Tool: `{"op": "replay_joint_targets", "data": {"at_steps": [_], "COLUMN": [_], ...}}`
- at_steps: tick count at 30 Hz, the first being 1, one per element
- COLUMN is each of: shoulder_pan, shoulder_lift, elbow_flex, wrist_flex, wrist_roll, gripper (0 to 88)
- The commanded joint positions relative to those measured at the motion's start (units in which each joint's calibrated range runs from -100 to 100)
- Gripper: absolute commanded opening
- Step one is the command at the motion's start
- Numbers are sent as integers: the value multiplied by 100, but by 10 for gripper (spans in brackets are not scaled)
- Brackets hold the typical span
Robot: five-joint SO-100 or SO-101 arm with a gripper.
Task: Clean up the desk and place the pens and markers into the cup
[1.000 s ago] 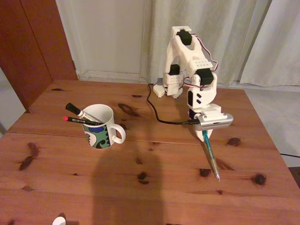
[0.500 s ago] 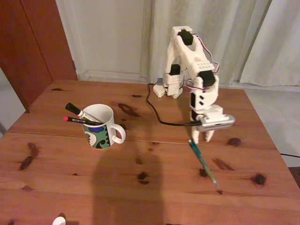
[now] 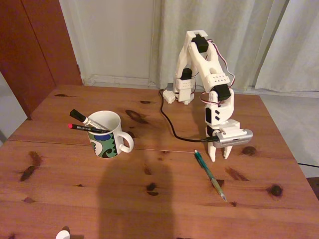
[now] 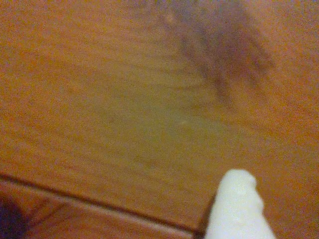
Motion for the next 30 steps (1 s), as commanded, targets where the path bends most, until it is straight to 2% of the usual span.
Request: {"op": "replay_joint_targets", "data": {"at_steps": [1, 24, 30], "shoulder_pan": [115, 766, 694], "shoulder_lift": [-74, -99, -99], "elbow_flex": [-374, -825, -861], "wrist_flex": [49, 84, 634], "wrist_roll": [31, 157, 257], "gripper": [159, 158, 158]}}
